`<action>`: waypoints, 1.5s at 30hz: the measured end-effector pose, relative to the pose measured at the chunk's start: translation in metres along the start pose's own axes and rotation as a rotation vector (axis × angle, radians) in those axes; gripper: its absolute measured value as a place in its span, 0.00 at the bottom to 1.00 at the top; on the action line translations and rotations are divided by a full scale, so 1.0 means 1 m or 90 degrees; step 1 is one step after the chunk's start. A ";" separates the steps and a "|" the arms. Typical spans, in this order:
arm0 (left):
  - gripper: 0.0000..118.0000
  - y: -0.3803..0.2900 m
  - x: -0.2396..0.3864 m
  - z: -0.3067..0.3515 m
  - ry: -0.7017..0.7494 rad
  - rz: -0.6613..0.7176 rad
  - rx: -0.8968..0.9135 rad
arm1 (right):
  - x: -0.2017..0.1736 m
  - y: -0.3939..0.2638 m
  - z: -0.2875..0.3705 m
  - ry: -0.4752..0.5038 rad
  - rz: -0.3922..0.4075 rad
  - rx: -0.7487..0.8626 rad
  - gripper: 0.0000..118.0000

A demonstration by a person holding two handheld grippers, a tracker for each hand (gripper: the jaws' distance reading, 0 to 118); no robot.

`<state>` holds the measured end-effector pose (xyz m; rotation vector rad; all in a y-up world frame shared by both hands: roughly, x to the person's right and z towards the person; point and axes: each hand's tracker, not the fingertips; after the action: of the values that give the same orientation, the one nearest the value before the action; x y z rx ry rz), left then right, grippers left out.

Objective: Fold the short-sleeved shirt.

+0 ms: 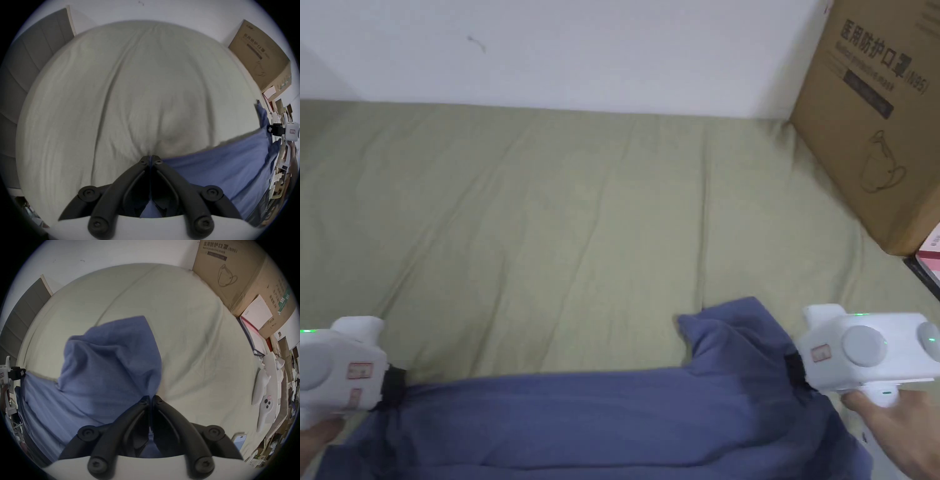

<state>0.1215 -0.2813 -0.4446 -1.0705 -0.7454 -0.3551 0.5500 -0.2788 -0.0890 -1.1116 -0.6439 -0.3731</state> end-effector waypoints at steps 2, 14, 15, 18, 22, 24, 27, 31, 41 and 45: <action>0.00 -0.008 0.001 0.031 -0.013 -0.031 0.057 | 0.002 -0.008 0.031 0.012 -0.009 0.060 0.02; 0.00 -0.159 -0.010 0.157 -0.108 -0.039 0.078 | 0.000 -0.188 0.180 0.051 -0.030 0.128 0.02; 0.00 -0.172 -0.011 0.156 -0.110 -0.026 0.059 | 0.000 -0.201 0.180 0.052 -0.036 0.122 0.02; 0.00 -0.198 -0.014 0.146 -0.107 -0.025 0.036 | -0.005 -0.235 0.170 0.023 -0.043 0.094 0.02; 0.00 -0.207 -0.020 0.127 -0.102 -0.024 0.029 | -0.005 -0.251 0.146 0.015 -0.042 0.067 0.02; 0.00 -0.204 -0.022 0.122 -0.087 -0.032 0.043 | -0.009 -0.254 0.136 -0.008 -0.025 0.059 0.02; 0.40 -0.198 -0.026 0.121 -0.081 -0.016 0.080 | -0.014 -0.257 0.133 -0.002 -0.019 0.070 0.28; 0.85 -0.195 -0.022 0.151 -0.064 -0.021 0.171 | -0.007 -0.265 0.146 -0.027 -0.007 0.100 0.60; 0.86 -0.188 0.064 0.283 0.036 -0.135 0.553 | -0.087 -0.225 0.256 0.013 -0.015 0.477 0.60; 0.68 -0.186 0.080 0.291 0.016 -0.107 0.552 | -0.116 -0.209 0.255 0.051 0.023 0.482 0.49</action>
<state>-0.0424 -0.1012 -0.1874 -0.1861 -0.8510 -0.1515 0.2666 -0.1357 0.0573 -0.3827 -0.6162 -0.1157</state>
